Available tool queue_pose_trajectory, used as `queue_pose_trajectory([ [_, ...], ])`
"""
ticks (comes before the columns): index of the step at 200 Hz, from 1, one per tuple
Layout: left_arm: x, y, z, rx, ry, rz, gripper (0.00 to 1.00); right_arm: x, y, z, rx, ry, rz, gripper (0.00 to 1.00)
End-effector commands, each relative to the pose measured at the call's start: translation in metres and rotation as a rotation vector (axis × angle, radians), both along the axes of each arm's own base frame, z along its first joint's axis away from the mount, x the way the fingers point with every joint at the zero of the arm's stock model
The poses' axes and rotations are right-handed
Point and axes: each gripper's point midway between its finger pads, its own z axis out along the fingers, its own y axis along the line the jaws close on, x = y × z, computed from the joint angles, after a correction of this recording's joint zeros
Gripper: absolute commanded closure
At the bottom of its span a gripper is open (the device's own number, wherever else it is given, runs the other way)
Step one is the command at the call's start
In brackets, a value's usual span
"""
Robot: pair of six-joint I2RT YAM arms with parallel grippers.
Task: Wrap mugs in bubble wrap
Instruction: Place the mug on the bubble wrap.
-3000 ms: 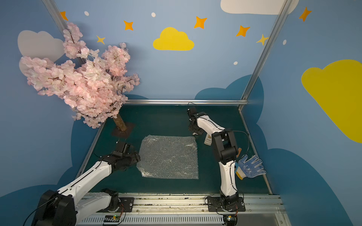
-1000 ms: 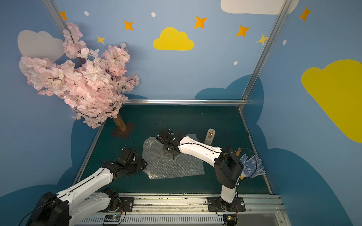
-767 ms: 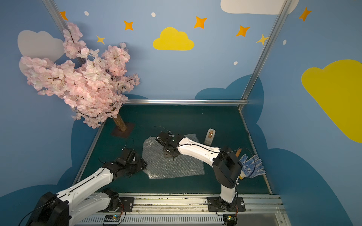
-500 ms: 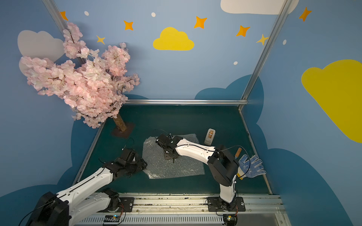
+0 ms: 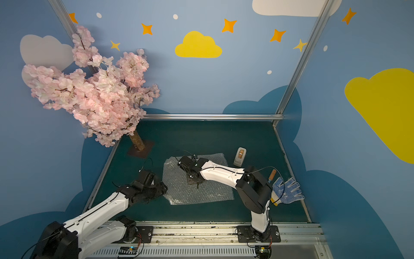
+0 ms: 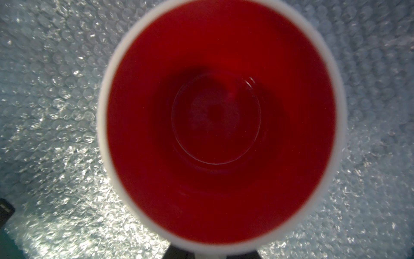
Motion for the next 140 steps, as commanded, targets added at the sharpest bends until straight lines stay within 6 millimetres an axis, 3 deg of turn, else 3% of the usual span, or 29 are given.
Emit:
queue_pose_trajectory([
  [1, 0.007, 0.008, 0.015, 0.028, -0.029, 0.014, 0.27, -0.009, 0.000, 0.001, 0.021, 0.014, -0.001, 0.65],
  [13, 0.011, 0.012, 0.022, 0.043, -0.034, 0.018, 0.26, -0.009, 0.004, 0.008, 0.052, 0.006, 0.015, 0.51],
  [36, 0.019, 0.020, 0.037, 0.089, -0.052, 0.038, 0.21, -0.007, 0.013, 0.034, 0.130, -0.037, 0.070, 0.35],
  [64, 0.032, 0.018, 0.056, 0.072, -0.110, 0.054, 0.10, -0.003, 0.011, 0.069, 0.214, -0.144, 0.122, 0.33],
  [104, 0.050, -0.010, 0.085, -0.013, -0.243, -0.073, 0.06, 0.029, -0.035, 0.089, 0.225, -0.310, 0.085, 0.34],
  [140, 0.064, -0.042, 0.094, 0.064, -0.256, -0.195, 0.06, 0.065, -0.090, 0.074, 0.226, -0.208, 0.049, 0.30],
])
